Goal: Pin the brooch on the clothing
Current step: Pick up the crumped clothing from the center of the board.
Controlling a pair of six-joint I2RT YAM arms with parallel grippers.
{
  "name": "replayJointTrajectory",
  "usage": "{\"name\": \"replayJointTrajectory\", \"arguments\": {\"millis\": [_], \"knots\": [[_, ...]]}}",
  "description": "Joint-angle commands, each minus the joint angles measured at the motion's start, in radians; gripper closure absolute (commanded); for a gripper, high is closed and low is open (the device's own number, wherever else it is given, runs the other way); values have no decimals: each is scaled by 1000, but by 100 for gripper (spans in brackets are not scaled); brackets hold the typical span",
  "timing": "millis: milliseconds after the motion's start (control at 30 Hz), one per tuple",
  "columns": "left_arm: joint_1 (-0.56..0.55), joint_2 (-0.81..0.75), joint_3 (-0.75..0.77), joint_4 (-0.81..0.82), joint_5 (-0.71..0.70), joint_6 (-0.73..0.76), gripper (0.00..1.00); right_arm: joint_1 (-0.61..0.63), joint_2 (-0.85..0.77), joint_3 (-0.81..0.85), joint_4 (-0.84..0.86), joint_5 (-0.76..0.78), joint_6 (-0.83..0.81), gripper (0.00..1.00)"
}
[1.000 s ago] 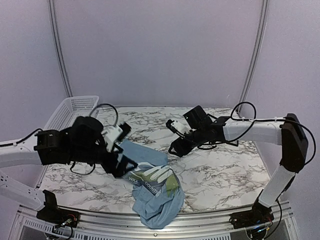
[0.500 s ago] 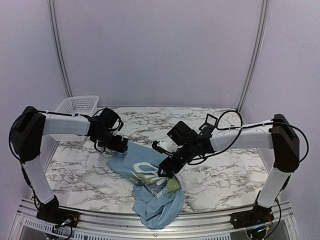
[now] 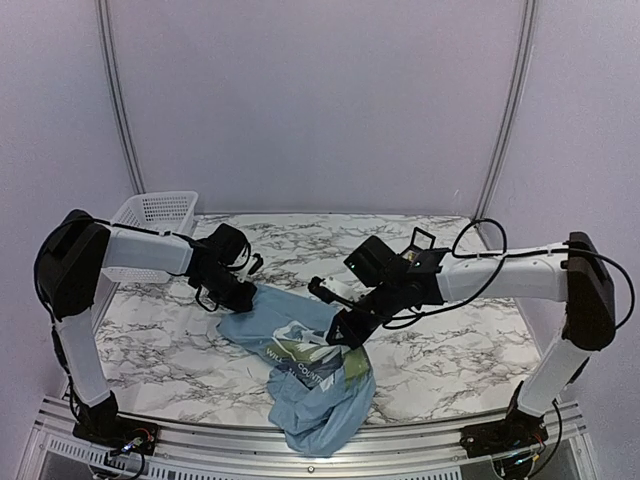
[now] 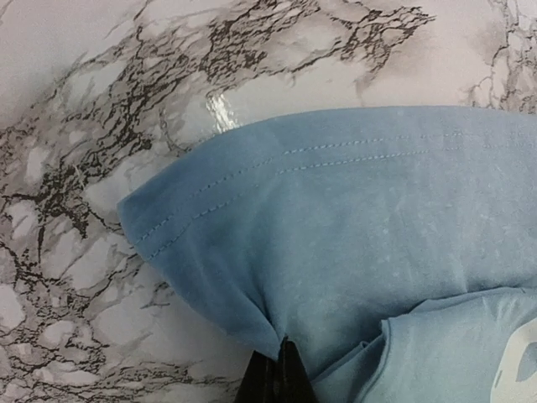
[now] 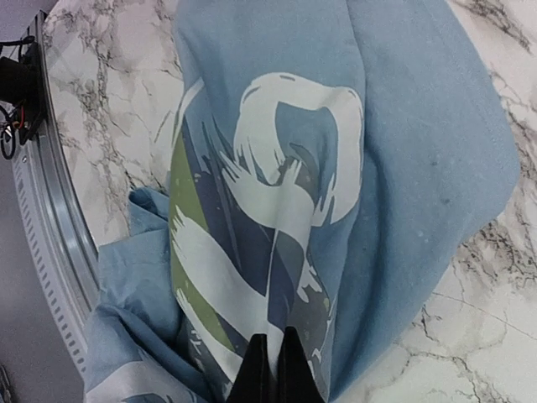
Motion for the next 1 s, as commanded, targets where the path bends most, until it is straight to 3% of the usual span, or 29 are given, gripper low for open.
{"name": "replayJointTrajectory", "arguments": {"millis": [0,233,367,600,733,967], "knots": [[-5,-99,122,-35,-80,95,100,28,-128,58,-6,-12,2,100],[-6,-67,592,-90,-305,235,100,117,-289,101,122,-7,15,100],[-29,-36,829,-85,-385,293,100,126,-385,44,291,-81,41,100],[-155,-76,938,5,-483,430,100,129,-466,-73,468,-163,40,100],[-160,-21,965,61,-498,448,100,128,-419,-93,523,-43,65,100],[-121,390,1249,35,-590,495,100,57,-182,11,487,341,199,100]]}}
